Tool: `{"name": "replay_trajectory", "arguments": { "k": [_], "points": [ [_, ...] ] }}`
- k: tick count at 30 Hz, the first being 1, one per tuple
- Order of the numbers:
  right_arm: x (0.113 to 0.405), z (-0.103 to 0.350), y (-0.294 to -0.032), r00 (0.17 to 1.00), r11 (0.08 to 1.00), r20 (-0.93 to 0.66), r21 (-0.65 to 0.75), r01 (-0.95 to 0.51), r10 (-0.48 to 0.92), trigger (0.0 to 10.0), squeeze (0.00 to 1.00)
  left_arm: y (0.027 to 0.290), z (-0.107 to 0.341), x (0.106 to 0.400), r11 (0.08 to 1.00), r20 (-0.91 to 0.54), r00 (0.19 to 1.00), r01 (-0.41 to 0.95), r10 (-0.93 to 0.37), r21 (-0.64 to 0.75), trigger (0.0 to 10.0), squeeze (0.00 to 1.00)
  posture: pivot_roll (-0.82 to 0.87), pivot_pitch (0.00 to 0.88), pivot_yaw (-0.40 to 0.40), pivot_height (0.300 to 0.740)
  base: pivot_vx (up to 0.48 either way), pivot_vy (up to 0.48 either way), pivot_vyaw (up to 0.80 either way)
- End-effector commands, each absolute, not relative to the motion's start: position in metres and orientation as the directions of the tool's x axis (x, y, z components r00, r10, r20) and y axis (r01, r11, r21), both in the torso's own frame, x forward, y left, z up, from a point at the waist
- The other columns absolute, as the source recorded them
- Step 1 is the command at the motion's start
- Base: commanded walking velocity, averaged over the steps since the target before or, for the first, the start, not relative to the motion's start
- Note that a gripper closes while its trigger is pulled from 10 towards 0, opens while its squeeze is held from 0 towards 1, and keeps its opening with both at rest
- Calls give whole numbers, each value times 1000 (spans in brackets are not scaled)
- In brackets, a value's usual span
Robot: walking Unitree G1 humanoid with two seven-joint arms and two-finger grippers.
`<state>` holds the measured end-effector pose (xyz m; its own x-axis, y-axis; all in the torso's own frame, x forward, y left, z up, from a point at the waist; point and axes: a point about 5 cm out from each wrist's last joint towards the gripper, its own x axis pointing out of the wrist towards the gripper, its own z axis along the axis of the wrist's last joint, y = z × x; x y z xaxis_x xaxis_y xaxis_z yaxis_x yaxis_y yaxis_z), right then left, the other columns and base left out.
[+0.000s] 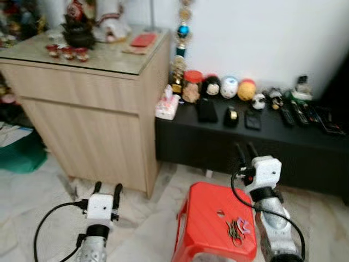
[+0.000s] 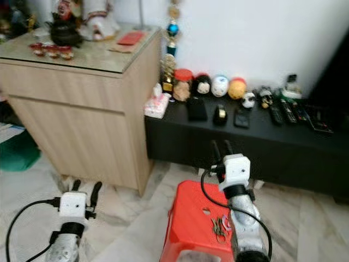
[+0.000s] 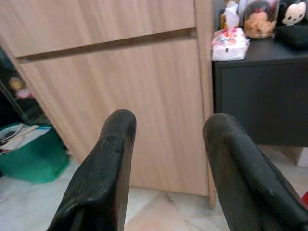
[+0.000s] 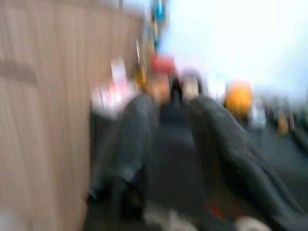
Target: Hang keys on a hook
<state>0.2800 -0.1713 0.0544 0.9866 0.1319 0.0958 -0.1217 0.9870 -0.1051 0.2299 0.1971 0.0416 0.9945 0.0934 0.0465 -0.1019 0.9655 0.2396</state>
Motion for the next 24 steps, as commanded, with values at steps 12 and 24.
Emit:
{"name": "replay_trajectory", "arguments": {
  "k": [12,24],
  "points": [
    [276,50,-173,1000,1000,13,-13,27,-27,10000,0,186,74,249,987,109,993,-55,39,151,10000,0,13,0,-99,722,0,0,0],
    [274,46,-162,999,1000,-41,11,-11,12,10000,0,189,73,247,986,74,997,-25,13,163,10000,0,12,0,-85,679,0,0,0]
  ]
}}
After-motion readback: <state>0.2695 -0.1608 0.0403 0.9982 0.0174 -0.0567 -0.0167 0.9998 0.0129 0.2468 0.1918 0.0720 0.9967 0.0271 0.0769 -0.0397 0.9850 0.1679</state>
